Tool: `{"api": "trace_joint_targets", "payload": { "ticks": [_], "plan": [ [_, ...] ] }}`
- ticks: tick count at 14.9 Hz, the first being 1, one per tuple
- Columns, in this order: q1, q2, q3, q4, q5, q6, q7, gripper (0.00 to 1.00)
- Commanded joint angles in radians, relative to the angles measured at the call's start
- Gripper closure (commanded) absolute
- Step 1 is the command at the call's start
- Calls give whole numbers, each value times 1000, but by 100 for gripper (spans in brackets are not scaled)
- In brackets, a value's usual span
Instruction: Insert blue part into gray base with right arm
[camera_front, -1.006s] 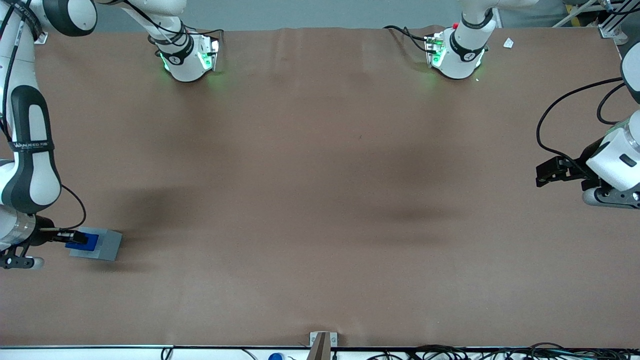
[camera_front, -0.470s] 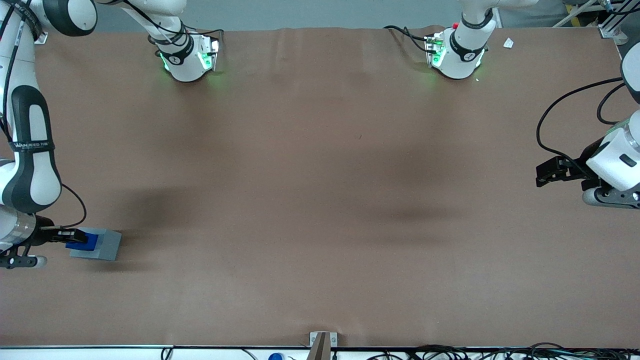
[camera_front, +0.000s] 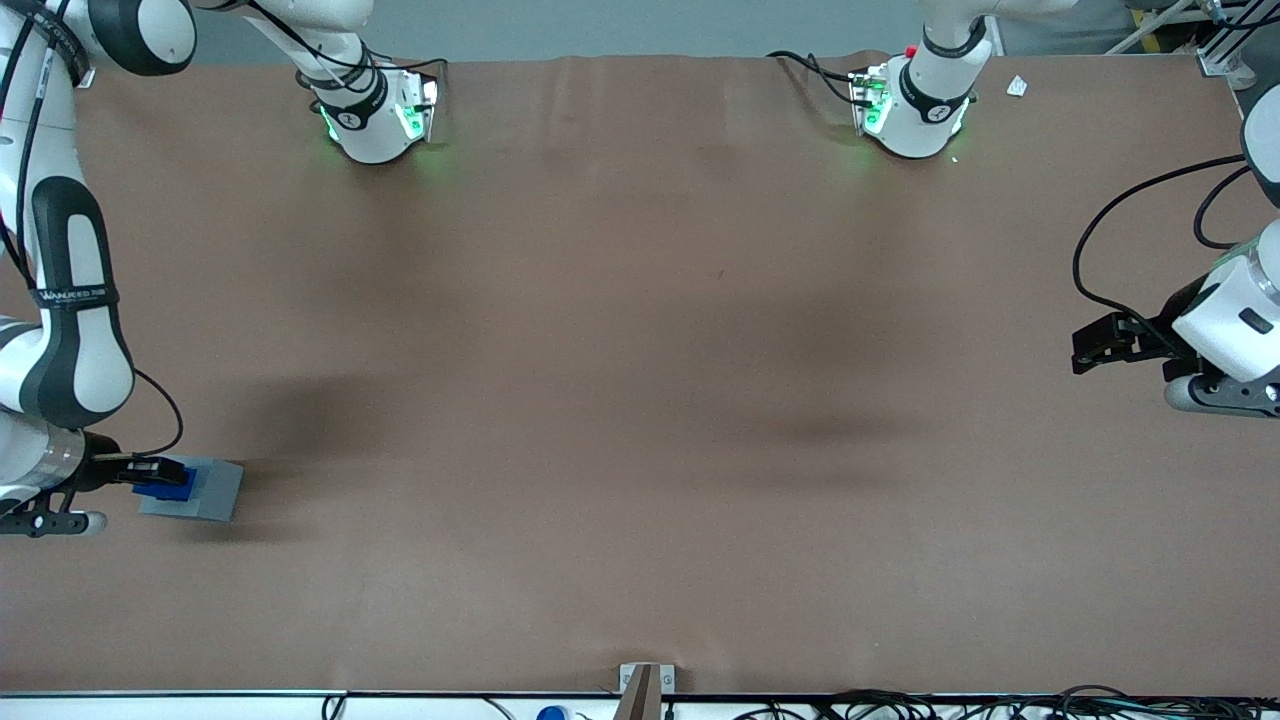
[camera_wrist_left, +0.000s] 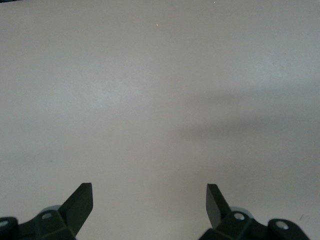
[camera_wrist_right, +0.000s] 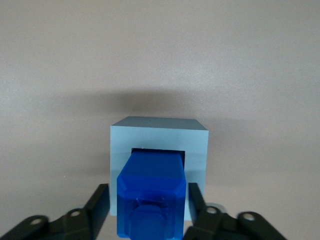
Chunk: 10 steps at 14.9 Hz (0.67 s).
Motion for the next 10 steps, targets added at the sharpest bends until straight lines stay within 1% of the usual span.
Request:
{"api": "trace_joint_targets", "payload": {
  "ticks": [1, 2, 4, 6, 9, 10],
  "plan": [
    [0, -26, 5, -8, 5, -2, 14, 0],
    [1, -50, 5, -8, 5, -26, 13, 0],
    [9, -125, 5, -8, 5, -144, 29, 0],
    [11, -196, 10, -19, 8, -227, 88, 0],
    [32, -317, 11, -25, 38, -371, 94, 0],
    [47, -363, 10, -30, 39, -420, 98, 0]
  ]
}}
